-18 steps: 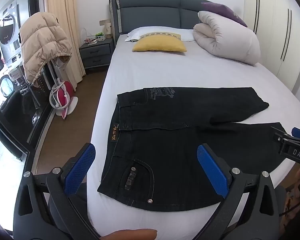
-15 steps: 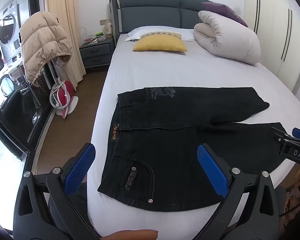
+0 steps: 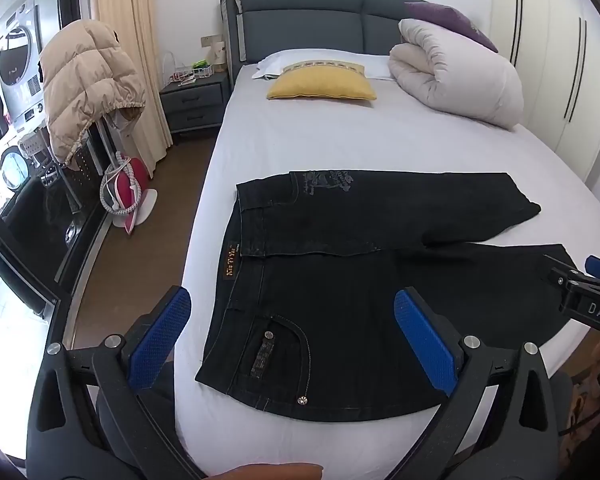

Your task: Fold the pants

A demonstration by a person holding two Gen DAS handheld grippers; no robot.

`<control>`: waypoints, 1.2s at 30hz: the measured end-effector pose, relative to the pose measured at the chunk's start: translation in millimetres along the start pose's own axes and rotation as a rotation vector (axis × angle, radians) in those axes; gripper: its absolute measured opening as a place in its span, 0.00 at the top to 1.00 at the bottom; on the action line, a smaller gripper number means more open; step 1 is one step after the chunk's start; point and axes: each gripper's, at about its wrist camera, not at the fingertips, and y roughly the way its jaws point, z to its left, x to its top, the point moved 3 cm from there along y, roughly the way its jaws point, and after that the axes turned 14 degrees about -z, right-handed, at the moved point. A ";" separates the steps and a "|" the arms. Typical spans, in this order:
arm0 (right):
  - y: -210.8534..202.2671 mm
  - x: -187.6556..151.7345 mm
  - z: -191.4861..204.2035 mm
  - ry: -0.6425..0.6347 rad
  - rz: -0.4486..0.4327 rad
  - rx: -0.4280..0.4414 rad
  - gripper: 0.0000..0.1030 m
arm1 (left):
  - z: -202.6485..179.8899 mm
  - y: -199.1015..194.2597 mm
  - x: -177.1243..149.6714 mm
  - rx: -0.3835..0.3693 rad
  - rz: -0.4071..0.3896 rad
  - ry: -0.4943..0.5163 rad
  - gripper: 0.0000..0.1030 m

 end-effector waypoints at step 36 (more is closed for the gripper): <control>0.1 -2.7 3.3 -0.002 0.007 0.005 0.00 | -0.3 5.9 -8.8 -0.004 0.015 0.005 0.00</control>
